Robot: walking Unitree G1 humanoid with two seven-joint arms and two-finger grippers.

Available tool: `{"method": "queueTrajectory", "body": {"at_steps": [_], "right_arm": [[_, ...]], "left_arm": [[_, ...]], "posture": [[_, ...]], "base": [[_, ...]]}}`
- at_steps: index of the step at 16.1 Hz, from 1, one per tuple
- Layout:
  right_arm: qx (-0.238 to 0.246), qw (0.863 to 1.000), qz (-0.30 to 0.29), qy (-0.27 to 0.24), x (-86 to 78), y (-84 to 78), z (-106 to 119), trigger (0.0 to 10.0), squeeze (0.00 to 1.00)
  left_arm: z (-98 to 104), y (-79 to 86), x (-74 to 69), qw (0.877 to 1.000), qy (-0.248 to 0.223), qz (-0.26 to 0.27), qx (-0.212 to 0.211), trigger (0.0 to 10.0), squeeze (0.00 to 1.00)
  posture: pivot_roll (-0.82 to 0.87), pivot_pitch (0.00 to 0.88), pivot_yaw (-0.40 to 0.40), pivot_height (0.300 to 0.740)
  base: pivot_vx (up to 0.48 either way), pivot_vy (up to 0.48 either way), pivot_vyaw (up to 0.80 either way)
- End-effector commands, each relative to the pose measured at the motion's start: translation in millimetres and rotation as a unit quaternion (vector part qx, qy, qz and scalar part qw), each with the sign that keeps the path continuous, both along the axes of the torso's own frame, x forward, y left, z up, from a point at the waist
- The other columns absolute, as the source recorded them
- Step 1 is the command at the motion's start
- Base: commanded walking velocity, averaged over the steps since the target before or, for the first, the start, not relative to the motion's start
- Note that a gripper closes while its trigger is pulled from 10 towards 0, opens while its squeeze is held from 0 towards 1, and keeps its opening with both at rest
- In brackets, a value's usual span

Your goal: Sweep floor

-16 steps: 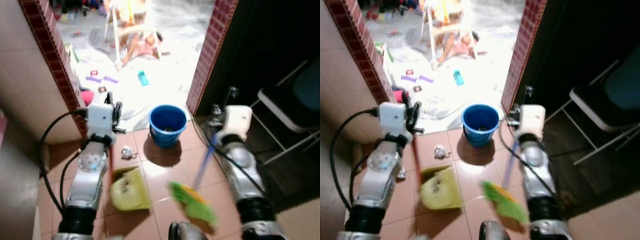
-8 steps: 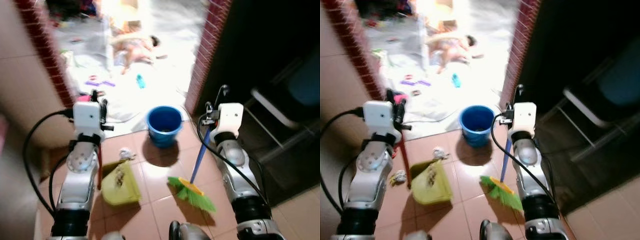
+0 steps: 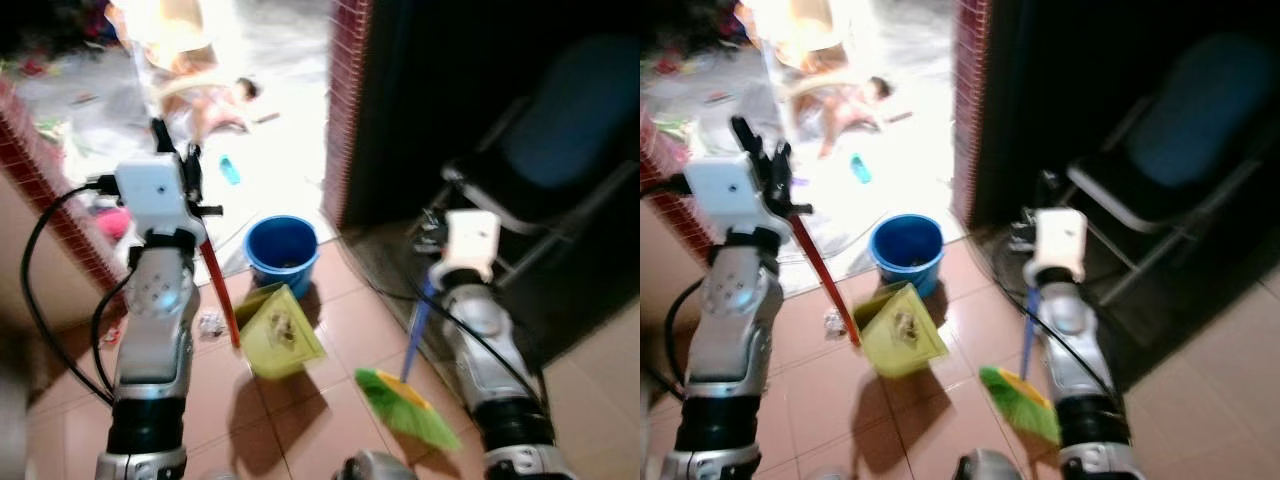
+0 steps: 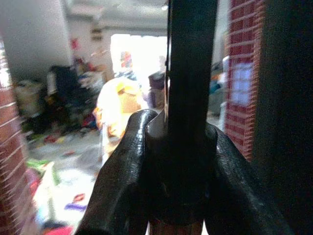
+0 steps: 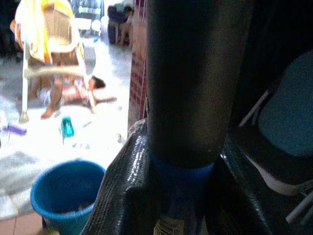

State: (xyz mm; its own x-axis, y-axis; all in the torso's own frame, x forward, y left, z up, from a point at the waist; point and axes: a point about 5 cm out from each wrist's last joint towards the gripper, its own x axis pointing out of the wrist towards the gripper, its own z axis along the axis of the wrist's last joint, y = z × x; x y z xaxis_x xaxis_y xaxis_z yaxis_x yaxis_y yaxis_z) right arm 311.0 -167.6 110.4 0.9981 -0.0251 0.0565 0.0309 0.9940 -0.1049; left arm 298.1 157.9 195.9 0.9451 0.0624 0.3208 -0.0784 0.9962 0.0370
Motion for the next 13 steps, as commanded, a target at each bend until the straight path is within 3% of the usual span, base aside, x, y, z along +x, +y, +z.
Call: {"method": "queueTrajectory", "body": {"at_steps": [1,5,9,10,13], "right_arm": [[0.007,1.000,0.019,-0.016,3.3,11.5,8,10.0,0.00],[0.005,1.000,0.020,-0.014,2.3,11.2,7,10.0,0.00],[-0.001,1.000,0.023,-0.010,2.0,8.6,6,10.0,0.00],[-0.001,1.000,0.023,-0.010,2.0,8.6,6,10.0,0.00],[-0.003,1.000,0.029,-0.009,5.3,8.3,6,10.0,0.00]], "left_arm": [[9,5.6,-4.5,1.000,-0.018,0.013,-0.004,10.0,0.00],[23,3.8,-4.9,0.999,-0.035,0.018,-0.016,10.0,0.00],[55,8.3,-0.1,0.996,-0.076,0.029,-0.047,10.0,0.00],[55,8.3,-0.1,0.996,-0.076,0.029,-0.047,10.0,0.00],[86,20.4,-0.2,0.989,-0.124,0.059,-0.064,10.0,0.00]], "posture": [[-0.01,0.026,-0.021,0.740],[-0.01,0.035,-0.020,0.740],[-0.02,0.032,-0.029,0.740],[-0.02,0.032,-0.029,0.740],[-0.02,0.021,-0.041,0.740]], "base": [[0.000,0.000,0.00],[0.000,0.000,0.00],[0.000,0.000,0.00],[0.000,0.000,0.00],[0.000,0.000,0.00]]}}
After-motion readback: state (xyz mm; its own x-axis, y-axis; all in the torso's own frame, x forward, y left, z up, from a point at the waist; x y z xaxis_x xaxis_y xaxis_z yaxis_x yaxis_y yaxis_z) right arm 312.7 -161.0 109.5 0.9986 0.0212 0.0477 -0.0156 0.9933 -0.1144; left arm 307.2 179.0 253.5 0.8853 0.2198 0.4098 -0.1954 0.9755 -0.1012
